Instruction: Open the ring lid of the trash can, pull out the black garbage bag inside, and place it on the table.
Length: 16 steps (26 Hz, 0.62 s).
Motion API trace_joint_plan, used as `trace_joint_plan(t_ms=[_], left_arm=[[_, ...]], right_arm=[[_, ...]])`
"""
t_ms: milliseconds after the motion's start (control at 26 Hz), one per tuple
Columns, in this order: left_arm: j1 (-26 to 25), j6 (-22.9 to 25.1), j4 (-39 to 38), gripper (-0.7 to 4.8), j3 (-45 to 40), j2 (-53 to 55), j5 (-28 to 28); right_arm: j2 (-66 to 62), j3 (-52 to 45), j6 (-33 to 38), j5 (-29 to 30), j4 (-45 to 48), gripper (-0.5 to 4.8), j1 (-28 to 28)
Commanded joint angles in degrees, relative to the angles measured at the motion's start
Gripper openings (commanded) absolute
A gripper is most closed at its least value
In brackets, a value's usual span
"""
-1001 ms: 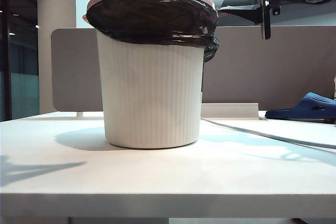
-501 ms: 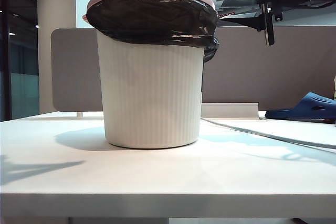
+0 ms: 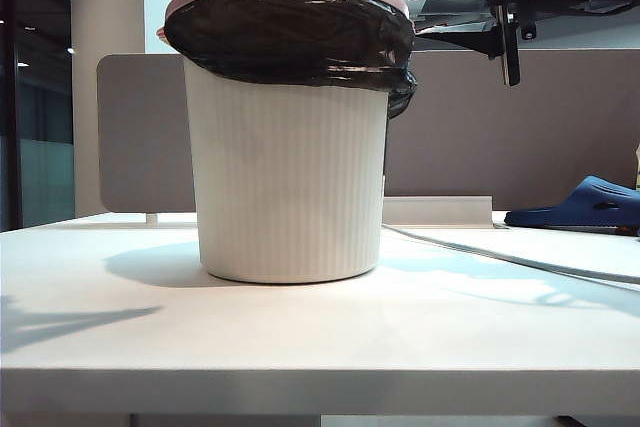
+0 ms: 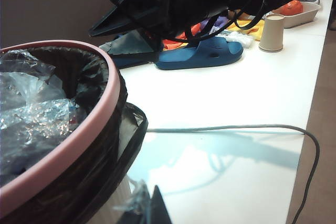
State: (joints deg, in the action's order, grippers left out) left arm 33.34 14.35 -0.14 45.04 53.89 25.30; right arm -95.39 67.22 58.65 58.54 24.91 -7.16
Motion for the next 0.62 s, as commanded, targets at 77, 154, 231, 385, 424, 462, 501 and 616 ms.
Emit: trace_joint_plan(t_ms=[77, 154, 231, 385, 424, 462, 501, 616], left_arm=[[0.0, 0.07, 0.61, -0.06, 0.35, -0.11, -0.02], [0.0, 0.04, 0.55, -0.06, 0.35, -0.11, -0.02], [-0.02, 0.04, 0.55, -0.06, 0.35, -0.11, -0.02], [-0.02, 0.02, 0.09, -0.06, 0.35, -0.11, -0.02], [-0.02, 0.04, -0.13, -0.06, 0.35, -0.11, -0.02], [-0.02, 0.04, -0.26, -0.06, 0.35, -0.11, -0.02], [-0.02, 0.04, -0.48, -0.06, 0.35, -0.11, -0.02], [-0.02, 0.04, -0.85, -0.06, 0.33, -0.11, -0.02]], right_arm=[[0.28, 0.31, -0.31, 0.96, 0.68, 1.85, -0.87], [0.28, 0.31, -0.33, 1.01, 0.94, 1.85, -1.25], [0.28, 0.31, -0.26, 1.22, 1.11, 1.85, -1.27], [0.28, 0.31, -0.26, 1.66, 1.44, 1.85, -1.27], [0.28, 0.31, -0.17, 1.81, 1.81, 1.85, -1.25], [0.28, 0.31, -0.13, 1.9, 2.27, 1.85, -1.25], [0.28, 0.31, -0.07, 1.95, 2.56, 1.85, -1.25], [0.28, 0.31, 0.31, 2.03, 3.34, 1.85, -1.25]])
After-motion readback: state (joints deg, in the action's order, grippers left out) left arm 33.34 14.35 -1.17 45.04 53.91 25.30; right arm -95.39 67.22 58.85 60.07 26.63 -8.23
